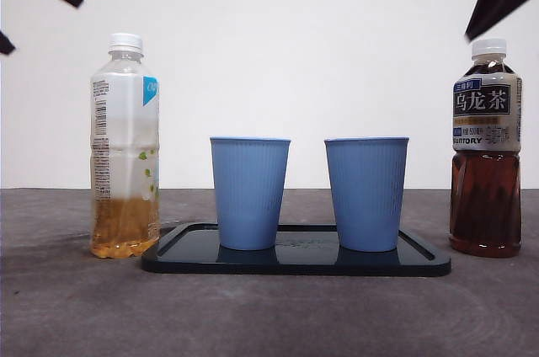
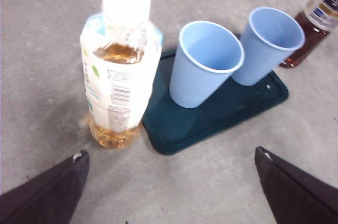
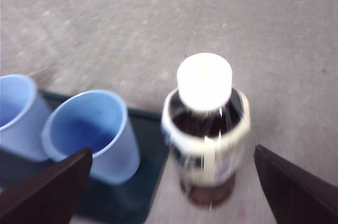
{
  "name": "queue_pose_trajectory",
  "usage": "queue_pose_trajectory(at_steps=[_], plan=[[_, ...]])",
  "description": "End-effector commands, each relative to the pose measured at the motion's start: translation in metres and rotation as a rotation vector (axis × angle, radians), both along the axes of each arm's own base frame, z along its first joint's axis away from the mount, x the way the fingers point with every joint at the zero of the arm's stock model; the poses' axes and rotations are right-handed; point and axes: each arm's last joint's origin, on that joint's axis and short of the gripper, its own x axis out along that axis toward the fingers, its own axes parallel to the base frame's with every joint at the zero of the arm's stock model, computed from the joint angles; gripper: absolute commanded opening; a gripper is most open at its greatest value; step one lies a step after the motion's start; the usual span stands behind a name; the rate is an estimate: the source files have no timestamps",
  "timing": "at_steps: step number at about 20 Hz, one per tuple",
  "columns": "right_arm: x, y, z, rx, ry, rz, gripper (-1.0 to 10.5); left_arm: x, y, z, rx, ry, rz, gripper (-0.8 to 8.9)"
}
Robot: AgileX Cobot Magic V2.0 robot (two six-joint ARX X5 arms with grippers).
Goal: Pour the drink into the cup
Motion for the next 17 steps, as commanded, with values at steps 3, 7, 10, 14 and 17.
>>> queue_pose_trajectory(at_steps=[3, 7, 10, 14, 17], plan=[[-0.033, -0.005, 0.029, 0.031, 0.072, 0.010, 4.9, 0.010, -0.003, -0.034, -0.053, -0.018, 0.075, 5.01], [-0.057, -0.009, 0.041, 0.061, 0.069, 0.023, 4.9, 0.017, -0.006, -0.059, -0.088, -0.101, 0.080, 5.09], [-0.065, -0.011, 0.043, 0.078, 0.047, 0.017, 4.9, 0.024, -0.008, -0.072, -0.093, -0.150, 0.072, 5.09], [-0.066, -0.011, 0.043, 0.093, 0.060, 0.012, 4.9, 0.038, -0.013, -0.078, -0.105, -0.184, 0.070, 5.09], [-0.067, -0.011, 0.042, 0.091, 0.074, 0.010, 4.9, 0.046, -0.015, -0.082, -0.064, -0.213, 0.089, 5.09]])
